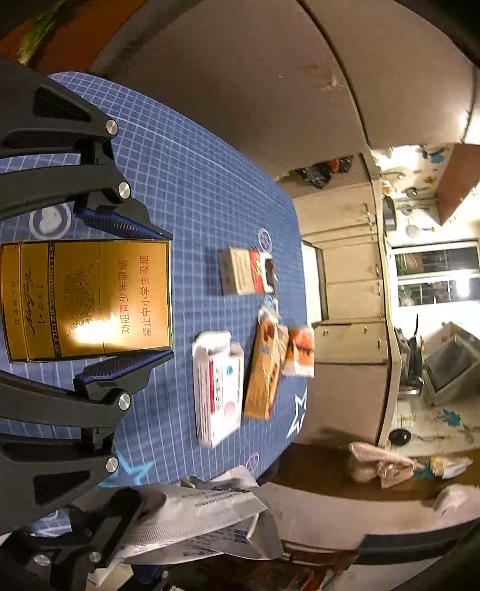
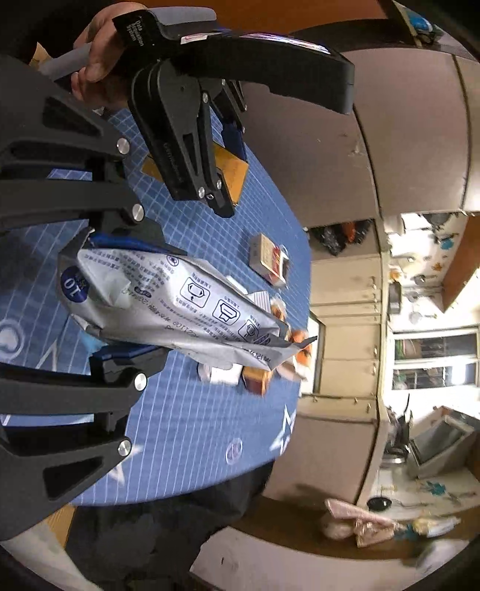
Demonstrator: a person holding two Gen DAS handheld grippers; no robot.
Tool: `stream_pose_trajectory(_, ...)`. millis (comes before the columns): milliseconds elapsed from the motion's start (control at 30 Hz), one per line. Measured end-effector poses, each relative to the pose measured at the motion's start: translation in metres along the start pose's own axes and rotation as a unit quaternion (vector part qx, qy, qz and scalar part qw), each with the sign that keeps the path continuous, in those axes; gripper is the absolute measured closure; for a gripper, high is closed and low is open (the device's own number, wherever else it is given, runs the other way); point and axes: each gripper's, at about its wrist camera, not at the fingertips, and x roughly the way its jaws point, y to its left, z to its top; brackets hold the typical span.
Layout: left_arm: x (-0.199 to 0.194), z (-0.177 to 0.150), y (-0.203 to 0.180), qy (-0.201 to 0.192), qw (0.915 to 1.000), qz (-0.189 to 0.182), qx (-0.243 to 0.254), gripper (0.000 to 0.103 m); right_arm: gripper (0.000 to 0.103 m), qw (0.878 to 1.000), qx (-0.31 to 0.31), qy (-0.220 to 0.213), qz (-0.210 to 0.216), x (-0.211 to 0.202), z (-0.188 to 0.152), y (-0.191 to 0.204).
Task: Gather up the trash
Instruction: 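Carry the gold pack and white bag with both grippers over the bucket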
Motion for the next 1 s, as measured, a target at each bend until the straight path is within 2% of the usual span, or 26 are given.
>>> stream_pose_trajectory(300,-0.021,0.013,-0.065,-0.024,0.9978,-0.042,0.046,0.045,0.066,0.997,0.04,-0.037,-0.059,-0.049,-0.01,-0.052)
stream_pose_trajectory(633,-0.038,0.025,-0.154,-0.041,0.9882,-0.108,0.101,0.045,0.066,0.985,0.099,-0.072,-0.124,-0.107,-0.031,-0.12)
stream_pose_trajectory(1000,-0.056,0.023,-0.26,-0.049,0.9656,-0.19,0.17,0.045,0.066,0.967,0.139,-0.095,-0.192,-0.164,-0.061,-0.172)
